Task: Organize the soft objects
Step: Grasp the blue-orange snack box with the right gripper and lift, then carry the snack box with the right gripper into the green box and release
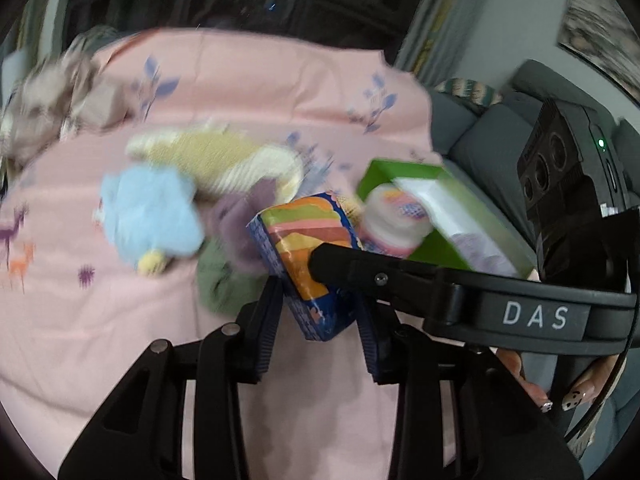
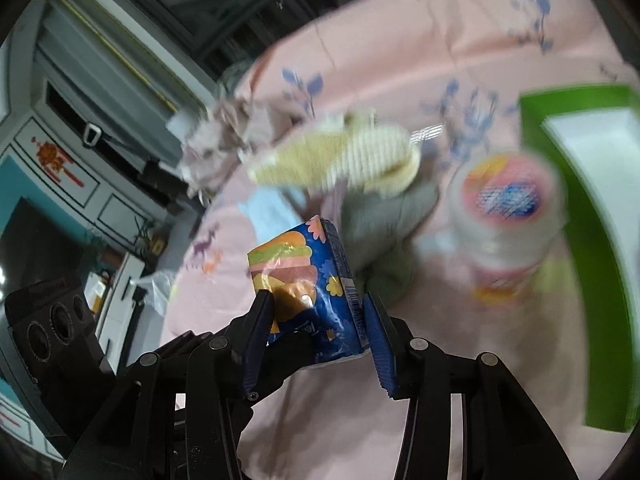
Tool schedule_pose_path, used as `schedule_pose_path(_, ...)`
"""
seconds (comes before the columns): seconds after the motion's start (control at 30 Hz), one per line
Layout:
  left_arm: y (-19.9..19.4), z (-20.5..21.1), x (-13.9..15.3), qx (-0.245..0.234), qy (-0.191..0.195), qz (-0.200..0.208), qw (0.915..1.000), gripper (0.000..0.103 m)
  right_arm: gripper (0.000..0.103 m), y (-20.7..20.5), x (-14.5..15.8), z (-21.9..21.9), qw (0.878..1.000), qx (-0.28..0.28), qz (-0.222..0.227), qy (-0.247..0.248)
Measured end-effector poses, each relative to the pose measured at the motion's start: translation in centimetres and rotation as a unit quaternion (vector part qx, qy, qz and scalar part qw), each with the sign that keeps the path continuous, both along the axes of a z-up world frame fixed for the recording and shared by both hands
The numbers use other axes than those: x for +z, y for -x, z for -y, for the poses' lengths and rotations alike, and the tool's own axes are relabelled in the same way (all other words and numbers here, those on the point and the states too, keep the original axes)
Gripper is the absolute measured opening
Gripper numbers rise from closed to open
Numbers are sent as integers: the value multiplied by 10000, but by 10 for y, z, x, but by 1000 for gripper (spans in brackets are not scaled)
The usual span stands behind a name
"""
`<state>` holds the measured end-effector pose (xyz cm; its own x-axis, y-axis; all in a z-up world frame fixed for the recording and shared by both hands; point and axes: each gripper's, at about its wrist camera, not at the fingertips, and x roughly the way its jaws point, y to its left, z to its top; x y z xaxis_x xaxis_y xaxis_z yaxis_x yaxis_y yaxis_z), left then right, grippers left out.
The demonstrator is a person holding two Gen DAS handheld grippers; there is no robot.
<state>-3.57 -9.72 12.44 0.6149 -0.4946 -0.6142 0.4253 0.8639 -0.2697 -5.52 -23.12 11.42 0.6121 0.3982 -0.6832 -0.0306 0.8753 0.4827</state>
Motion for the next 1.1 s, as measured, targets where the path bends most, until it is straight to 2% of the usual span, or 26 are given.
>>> schedule_pose_path(0.23, 4, 40, 32, -471, 27, 465, 9978, 35, 48, 28, 42, 36, 9961, -561, 666, 171)
schedule_pose_path(0.57, 2, 116, 48, -1206, -68, 762, 9897, 35, 48, 61, 59, 105, 9853, -1335, 1069, 57)
schedule_pose_path(0.87, -4, 175, 40, -1667, -176, 571, 9842, 35, 48, 78, 48, 158, 9738, -2020, 1027, -168)
schedule_pose_path(1.1, -6, 206, 27, -1827, -316, 337, 9821, 35, 48, 84, 32, 188, 9674, -2357, 846, -383)
